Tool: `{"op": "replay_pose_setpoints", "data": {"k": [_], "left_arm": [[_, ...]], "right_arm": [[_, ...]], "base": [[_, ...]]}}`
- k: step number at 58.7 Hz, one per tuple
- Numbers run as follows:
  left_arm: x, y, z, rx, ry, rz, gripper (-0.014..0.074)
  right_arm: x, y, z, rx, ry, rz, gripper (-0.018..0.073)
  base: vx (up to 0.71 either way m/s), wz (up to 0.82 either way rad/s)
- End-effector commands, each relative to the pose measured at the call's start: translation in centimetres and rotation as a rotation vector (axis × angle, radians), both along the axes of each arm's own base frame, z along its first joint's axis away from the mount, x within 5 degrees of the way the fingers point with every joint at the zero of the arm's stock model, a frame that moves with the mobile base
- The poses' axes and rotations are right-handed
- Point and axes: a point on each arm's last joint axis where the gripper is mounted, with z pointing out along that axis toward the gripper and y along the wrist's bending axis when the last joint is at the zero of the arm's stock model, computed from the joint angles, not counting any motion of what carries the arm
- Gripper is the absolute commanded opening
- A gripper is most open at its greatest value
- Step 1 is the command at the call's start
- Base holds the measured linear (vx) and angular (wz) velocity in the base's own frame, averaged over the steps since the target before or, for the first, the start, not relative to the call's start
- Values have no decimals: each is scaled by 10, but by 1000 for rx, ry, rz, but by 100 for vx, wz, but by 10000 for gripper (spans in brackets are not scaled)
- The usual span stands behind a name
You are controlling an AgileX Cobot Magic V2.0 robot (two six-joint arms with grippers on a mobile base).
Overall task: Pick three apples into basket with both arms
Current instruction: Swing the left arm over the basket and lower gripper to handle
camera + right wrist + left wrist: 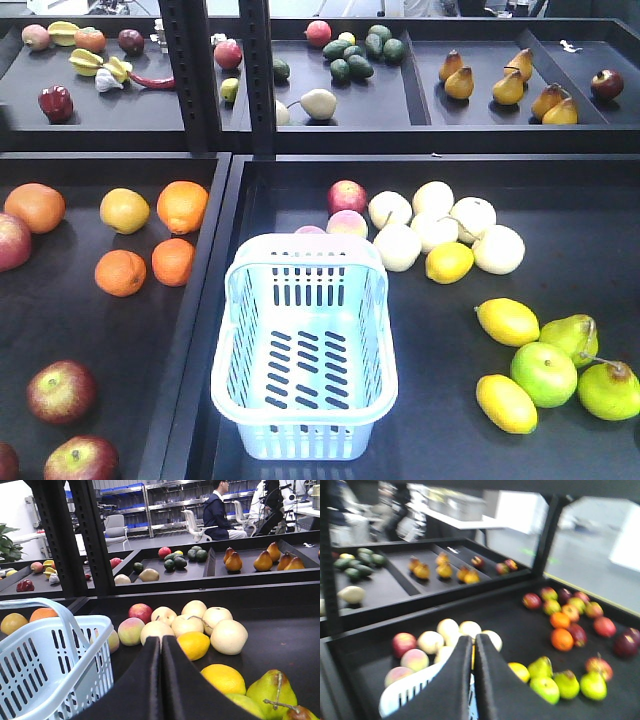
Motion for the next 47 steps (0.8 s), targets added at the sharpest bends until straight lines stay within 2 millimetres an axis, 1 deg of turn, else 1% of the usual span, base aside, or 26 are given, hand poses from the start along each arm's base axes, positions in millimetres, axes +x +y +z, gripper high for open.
{"op": "replay_pose_setpoints", "data": {"k": [1, 6, 12, 18, 25, 30, 34, 39, 43, 47], "left_arm": [[16, -6, 16, -58, -54, -47, 8], [30, -9, 16, -107, -32, -69, 45], [48, -12, 13, -86, -15, -93, 122], [64, -15, 12, -68, 5, -119, 235], [85, -21, 14, -59, 33, -169, 387], [97, -26, 19, -49, 48, -230, 462], [106, -30, 22, -41, 53, -276, 491], [120, -39, 26, -9, 43, -321, 492], [130, -51, 26, 56, 25, -360, 486], [138, -69, 23, 134, 21, -413, 482]], "right_arm": [[0, 0, 3, -1, -72, 4, -8], [0, 0, 3, -1, -72, 4, -8], [0, 0, 3, -1, -72, 4, -8], [-1, 0, 3, 0, -73, 4, -8], [-1, 0, 3, 0, -73, 4, -8], [-1, 0, 3, 0, -73, 4, -8], [0, 0, 3, -1, -72, 4, -8], [0, 0, 3, -1, -72, 4, -8], [0, 0, 3, -1, -72, 4, -8], [0, 0, 3, -1, -72, 4, -8]], "base": [[0, 0], [0, 0], [0, 0], [0, 0], [0, 0], [0, 0], [0, 0], [0, 0], [0, 0], [0, 0]]}}
